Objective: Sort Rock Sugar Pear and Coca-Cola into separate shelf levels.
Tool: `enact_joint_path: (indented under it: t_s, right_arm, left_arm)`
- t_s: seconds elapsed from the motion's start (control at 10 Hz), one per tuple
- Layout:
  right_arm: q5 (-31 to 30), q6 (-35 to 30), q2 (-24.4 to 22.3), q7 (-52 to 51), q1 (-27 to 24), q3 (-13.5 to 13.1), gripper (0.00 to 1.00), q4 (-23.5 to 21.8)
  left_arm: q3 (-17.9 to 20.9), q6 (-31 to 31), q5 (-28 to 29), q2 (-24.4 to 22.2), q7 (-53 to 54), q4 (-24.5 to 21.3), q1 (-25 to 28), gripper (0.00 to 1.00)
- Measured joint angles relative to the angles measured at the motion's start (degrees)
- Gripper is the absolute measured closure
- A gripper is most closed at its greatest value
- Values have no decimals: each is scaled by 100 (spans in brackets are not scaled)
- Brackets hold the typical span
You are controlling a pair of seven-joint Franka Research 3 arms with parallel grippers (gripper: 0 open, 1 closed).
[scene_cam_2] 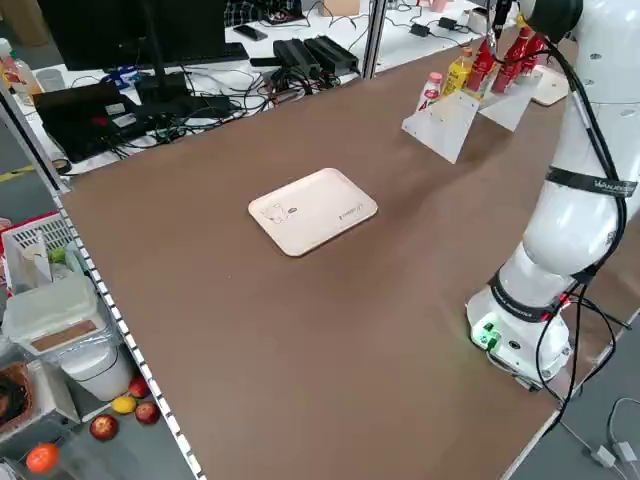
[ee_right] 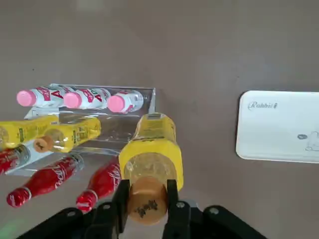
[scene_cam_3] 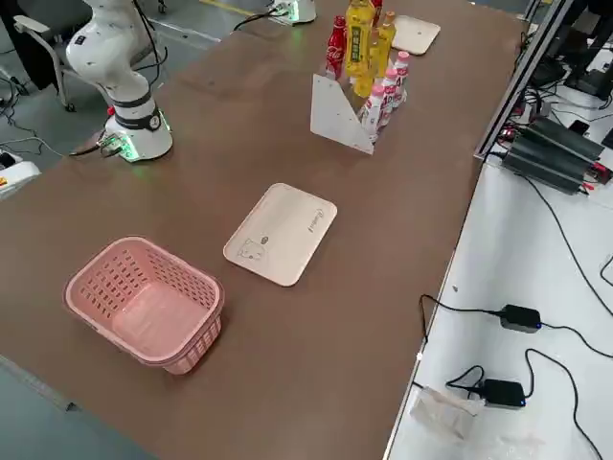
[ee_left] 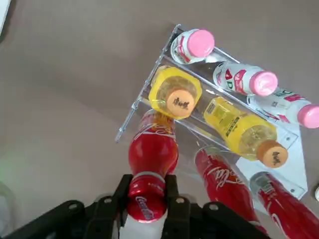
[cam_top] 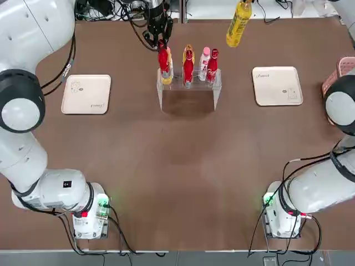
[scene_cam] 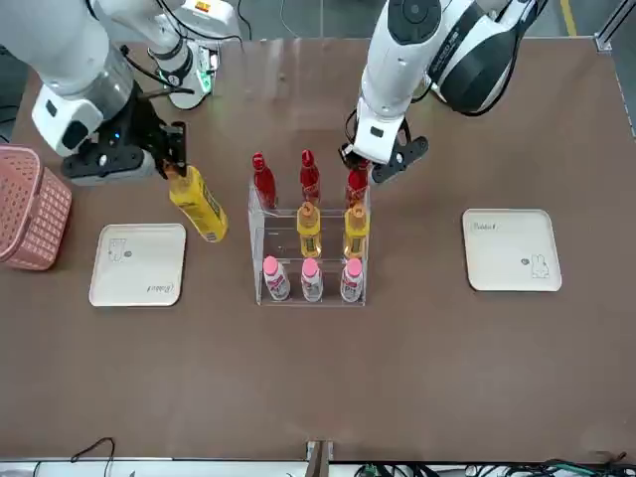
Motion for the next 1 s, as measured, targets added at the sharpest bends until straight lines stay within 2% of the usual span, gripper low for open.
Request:
enact_joint_path:
  t_s: [0.2, 0.5, 0.8, 1.0]
  right_arm:
    - [0, 214, 325, 27, 157, 0, 66, 5]
    - [1, 283, 679, 27, 258, 0, 66, 12]
    - [163, 354, 714, 121, 279, 0, 66, 66]
    - [235, 456, 749, 288, 331, 2, 66, 62]
  left_arm:
    - [-32, -349, 0, 5, 0, -1, -18, 68]
    - [-151, -542, 15, 3, -51, 56, -19, 68]
    - [-156, -478, 15, 20, -107, 55, -26, 68]
    - [-150, -177, 29, 89, -138, 54, -26, 68]
